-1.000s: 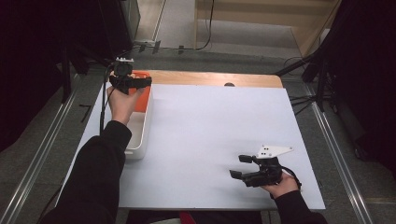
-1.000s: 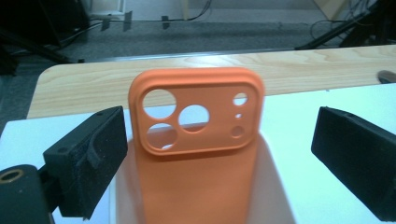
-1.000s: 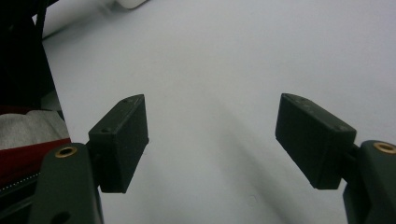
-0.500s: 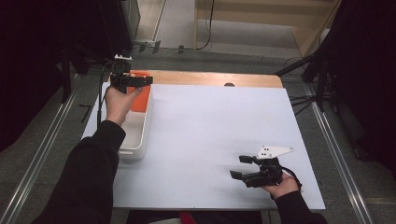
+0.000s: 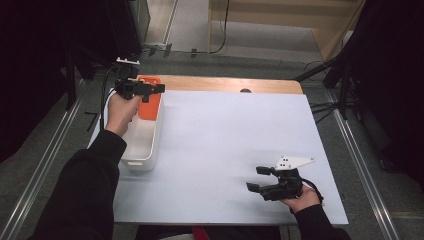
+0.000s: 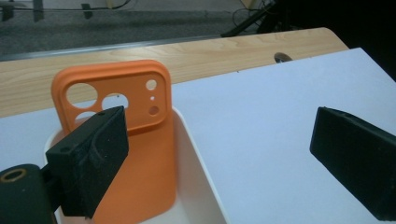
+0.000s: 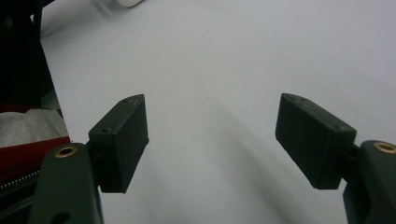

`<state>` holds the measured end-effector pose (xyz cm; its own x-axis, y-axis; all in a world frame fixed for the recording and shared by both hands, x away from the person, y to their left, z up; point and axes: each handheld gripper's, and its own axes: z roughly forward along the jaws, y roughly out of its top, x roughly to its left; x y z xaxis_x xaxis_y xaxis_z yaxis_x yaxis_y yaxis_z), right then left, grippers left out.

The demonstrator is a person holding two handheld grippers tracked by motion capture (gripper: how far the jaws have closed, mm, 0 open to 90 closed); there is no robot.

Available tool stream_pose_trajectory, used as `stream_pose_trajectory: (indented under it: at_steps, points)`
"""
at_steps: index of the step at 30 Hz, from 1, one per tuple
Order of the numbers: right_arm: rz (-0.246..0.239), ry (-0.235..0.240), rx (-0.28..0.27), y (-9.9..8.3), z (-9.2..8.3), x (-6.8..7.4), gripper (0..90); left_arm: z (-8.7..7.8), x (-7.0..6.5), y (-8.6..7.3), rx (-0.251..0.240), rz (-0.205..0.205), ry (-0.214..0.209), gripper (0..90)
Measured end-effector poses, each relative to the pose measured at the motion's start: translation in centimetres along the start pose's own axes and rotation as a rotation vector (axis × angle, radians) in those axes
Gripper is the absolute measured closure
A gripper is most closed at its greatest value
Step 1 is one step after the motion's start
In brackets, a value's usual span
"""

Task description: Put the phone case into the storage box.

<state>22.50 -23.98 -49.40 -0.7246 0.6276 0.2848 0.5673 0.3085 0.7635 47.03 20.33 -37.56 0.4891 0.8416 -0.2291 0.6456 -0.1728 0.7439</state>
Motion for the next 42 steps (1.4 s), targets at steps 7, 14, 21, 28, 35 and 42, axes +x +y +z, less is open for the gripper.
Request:
stream_pose_trajectory:
  at_steps: [7,14,21,28,35,42]
  points:
    - [-0.005,0.0,-0.002,0.1,0.1,0.1,24.1,-0.4,-0.6,-0.4,0.034,0.051,-0.04,4.7]
    - [-0.005,0.001,0.002,0.1,0.1,0.1,24.1,-1.2,-1.0,-0.8,0.044,0.093,-0.118,4.8]
    - [-0.004,-0.004,-0.005,0.1,0.1,0.2,24.1,-2.2,-1.2,-1.1,0.038,0.119,-0.229,4.8]
    - [-0.004,-0.003,-0.002,0.1,0.1,0.1,24.1,-3.2,-2.0,-1.7,0.061,0.145,-0.258,7.1]
    - [-0.005,-0.007,-0.002,0.1,0.1,0.2,24.1,-4.0,-2.4,-2.5,0.065,0.159,-0.285,7.1]
    - [-0.004,-0.006,0.0,0.1,0.1,0.2,24.1,-4.6,-2.7,-3.1,0.069,0.188,-0.326,7.2]
